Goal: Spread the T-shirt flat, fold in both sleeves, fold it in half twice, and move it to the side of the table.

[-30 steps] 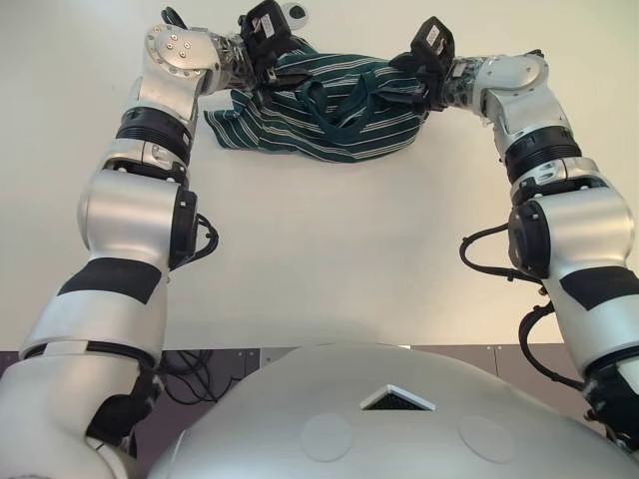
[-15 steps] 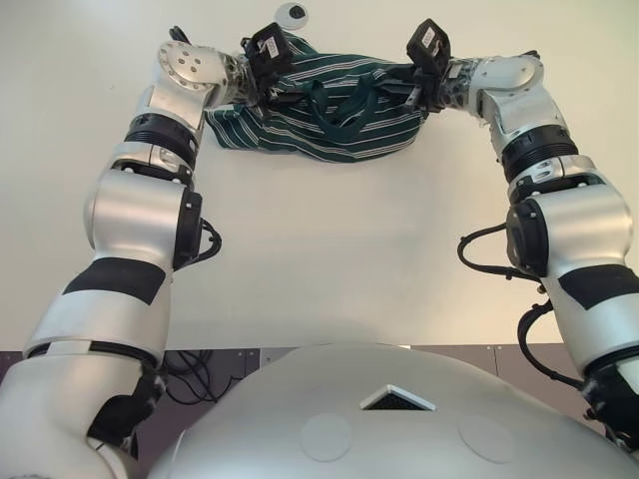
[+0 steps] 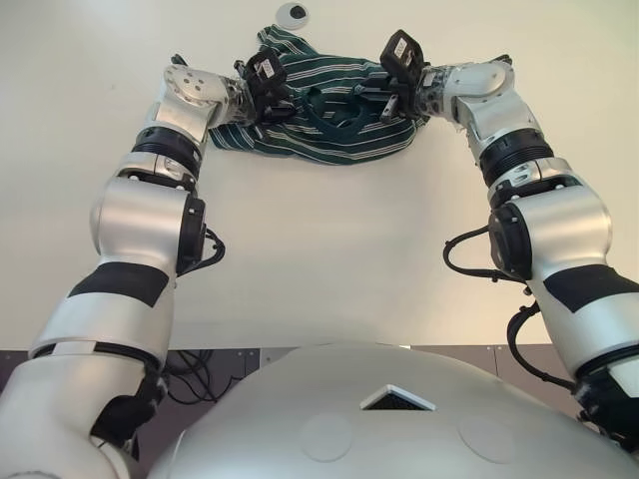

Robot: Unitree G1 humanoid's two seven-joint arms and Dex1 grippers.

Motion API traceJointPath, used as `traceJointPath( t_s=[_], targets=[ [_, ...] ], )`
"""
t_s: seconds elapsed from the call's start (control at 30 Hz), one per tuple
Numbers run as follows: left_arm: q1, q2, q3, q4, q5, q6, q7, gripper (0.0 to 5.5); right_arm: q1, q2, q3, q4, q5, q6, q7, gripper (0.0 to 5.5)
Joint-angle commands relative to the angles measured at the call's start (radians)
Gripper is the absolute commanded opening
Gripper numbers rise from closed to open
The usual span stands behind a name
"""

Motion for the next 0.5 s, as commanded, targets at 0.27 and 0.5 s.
traceJointPath(
  t_s=[0.27,0.5],
  targets=[
    [0.069,0.034,0.059,0.003,-0.042,0.081,-0.053,0.02,0.050,-0.014,-0.001,-0.027,-0.002,0.010,0.001,0.76],
    [0.118,0.051,0.078,-0.014,-0.070,0.036,-0.056,0.00,0.092,-0.023,-0.022,-0.081,0.024,0.027,0.026,0.03]
  ],
)
